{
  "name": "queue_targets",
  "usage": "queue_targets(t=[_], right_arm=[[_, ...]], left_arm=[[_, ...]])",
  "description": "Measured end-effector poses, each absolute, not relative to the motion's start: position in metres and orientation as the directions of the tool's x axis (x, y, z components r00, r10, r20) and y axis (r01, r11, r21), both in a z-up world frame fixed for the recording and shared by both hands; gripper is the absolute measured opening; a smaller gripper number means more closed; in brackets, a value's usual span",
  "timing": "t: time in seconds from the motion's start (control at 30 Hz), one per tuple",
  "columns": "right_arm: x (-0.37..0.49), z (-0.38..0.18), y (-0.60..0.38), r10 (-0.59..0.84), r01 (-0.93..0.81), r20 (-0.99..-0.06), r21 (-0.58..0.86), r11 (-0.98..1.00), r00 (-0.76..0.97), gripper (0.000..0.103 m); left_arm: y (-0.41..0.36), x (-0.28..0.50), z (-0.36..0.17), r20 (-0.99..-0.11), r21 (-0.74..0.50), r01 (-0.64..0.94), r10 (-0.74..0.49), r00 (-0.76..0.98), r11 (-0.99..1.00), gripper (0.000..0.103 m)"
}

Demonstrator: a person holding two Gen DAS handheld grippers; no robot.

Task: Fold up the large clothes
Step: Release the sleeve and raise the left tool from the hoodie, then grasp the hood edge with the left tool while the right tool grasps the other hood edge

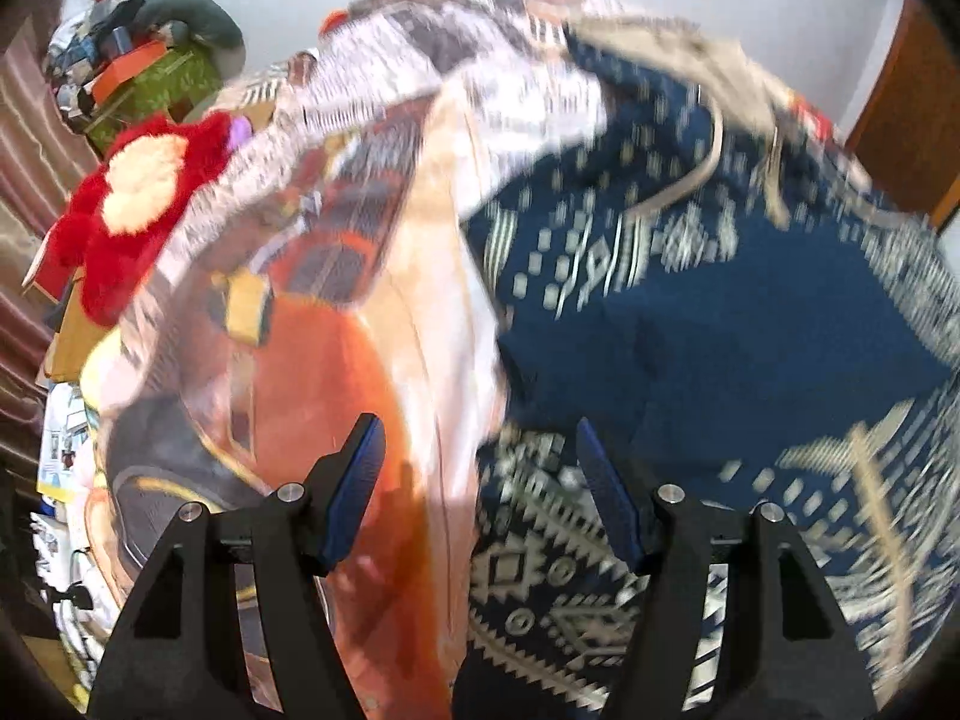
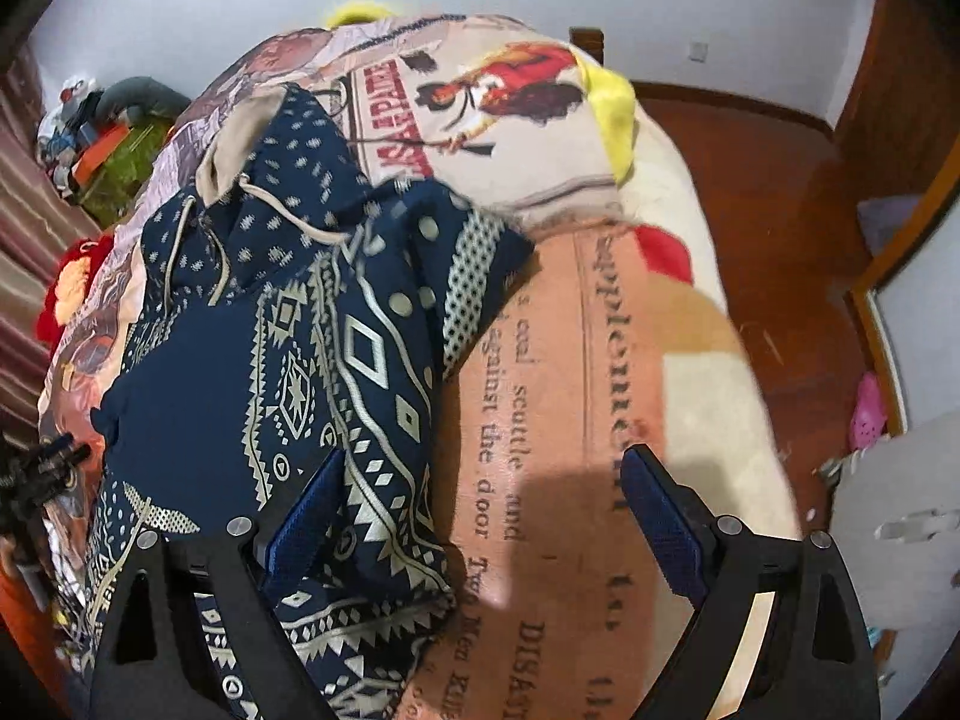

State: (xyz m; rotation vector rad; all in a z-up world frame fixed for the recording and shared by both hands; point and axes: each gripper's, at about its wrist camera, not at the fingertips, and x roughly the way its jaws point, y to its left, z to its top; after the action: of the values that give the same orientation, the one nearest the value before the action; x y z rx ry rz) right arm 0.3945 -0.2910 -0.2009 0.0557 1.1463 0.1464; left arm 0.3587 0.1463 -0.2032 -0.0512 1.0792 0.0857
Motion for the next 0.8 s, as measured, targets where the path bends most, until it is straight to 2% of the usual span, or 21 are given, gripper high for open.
queue_targets(t=[0.23, 0.43, 0.67, 0.8], right_arm=[[0.418, -0.148, -0.263, 0.203, -0.147, -0.831, 0.148, 0.978, 0.518, 0.091], [0.463, -0.129, -0.212, 0.194, -0.222, -0.781, 0.073, 0.972, 0.593, 0.091], [0.529, -0.145, -0.172, 0.215, -0.243, -0.784, 0.085, 0.966, 0.583, 0.091], [0.566, -0.164, -0.155, 0.195, -0.256, -0.782, 0.047, 0.966, 0.592, 0.091]], left_arm=[[0.133, 0.408, -0.154, -0.821, -0.053, -0.085, 0.005, 0.571, 0.995, 0.066], [0.11, 0.463, -0.131, -0.779, -0.059, -0.042, -0.019, 0.627, 0.997, 0.066], [0.095, 0.522, -0.14, -0.756, -0.029, -0.04, 0.004, 0.654, 0.999, 0.067], [0.09, 0.558, -0.156, -0.769, -0.075, -0.038, -0.034, 0.639, 0.996, 0.067]])
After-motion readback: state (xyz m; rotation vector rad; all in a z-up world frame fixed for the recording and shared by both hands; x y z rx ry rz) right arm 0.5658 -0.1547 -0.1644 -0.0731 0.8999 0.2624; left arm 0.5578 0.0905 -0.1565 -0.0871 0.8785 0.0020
